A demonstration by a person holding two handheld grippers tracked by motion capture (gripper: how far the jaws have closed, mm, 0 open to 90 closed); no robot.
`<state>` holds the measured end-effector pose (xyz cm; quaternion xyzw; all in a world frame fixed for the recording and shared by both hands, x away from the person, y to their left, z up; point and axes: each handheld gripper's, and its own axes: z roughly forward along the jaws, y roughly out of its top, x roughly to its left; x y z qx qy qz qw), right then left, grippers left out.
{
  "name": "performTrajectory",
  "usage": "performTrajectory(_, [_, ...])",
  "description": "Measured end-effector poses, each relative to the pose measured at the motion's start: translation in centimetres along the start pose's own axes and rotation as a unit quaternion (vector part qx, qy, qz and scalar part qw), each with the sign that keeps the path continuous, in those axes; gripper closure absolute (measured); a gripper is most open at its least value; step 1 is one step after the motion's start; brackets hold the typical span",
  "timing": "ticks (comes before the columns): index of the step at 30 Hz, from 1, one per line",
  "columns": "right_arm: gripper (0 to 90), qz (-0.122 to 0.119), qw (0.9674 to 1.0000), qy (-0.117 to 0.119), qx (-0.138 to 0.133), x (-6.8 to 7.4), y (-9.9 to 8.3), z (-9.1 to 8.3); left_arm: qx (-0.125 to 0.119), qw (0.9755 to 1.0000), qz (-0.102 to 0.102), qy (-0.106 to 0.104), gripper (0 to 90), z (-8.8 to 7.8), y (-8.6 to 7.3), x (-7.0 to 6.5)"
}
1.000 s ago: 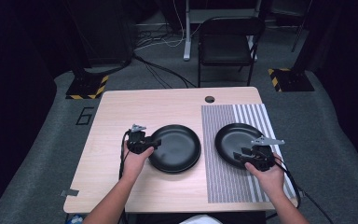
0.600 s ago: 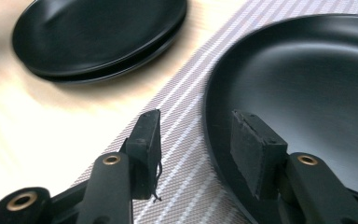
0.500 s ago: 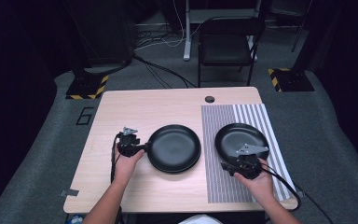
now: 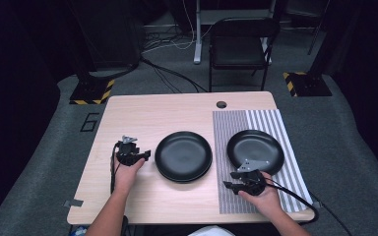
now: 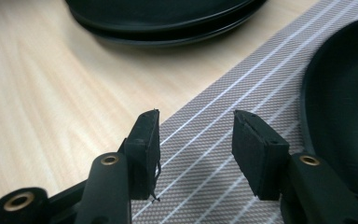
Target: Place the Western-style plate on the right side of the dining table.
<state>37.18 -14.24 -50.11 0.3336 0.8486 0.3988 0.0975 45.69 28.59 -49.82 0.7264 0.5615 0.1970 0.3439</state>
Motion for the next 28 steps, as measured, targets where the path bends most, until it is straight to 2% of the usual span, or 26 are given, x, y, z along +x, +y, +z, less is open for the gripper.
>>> performTrajectory(4, [49.8, -0.028, 0.9996, 0.007, -0.002, 0.2, -0.2, 0.4, 0.0, 0.9999, -0.001, 0.01, 43.6, 0.2, -0.2, 0.8])
performTrajectory(7, [49.7, -0.041, 0.999, 0.018, -0.007, 0.4, -0.3, 0.5, 0.004, 0.9999, -0.012, 0.009, 43.6, 0.5, -0.3, 1.0])
performTrajectory(11, [49.5, -0.054, 0.9983, 0.023, -0.005, 0.4, -0.4, 0.7, 0.006, 0.9999, -0.007, 0.014, 44.1, 0.9, -0.4, 1.1])
performTrajectory(16, [48.8, -0.06, 0.9979, 0.023, -0.002, 0.7, -0.7, 1.1, 0.002, 0.9998, 0.007, 0.017, 43.8, 1.3, -0.2, 0.7])
performTrajectory(19, [48.4, -0.062, 0.9978, 0.022, -0.002, 0.7, -0.7, 1.1, 0.009, 0.9997, 0.014, 0.017, 43.6, 1.6, -0.2, 0.8])
performTrajectory(21, [48.0, -0.061, 0.9979, 0.022, -0.006, 0.7, -0.7, 1.1, 0.013, 0.9996, 0.014, 0.019, 43.3, 1.8, -0.2, 1.0])
performTrajectory(23, [47.7, -0.06, 0.9979, 0.022, -0.007, 0.7, -0.7, 1.2, 0.006, 0.9998, 0.005, 0.019, 42.9, 2.0, -0.2, 1.1])
performTrajectory(28, [46.5, -0.07, 0.9972, 0.025, -0.013, 0.8, -0.8, 1.4, 0.005, 0.9998, 0.005, 0.018, 42.5, 2.4, -0.1, 1.3])
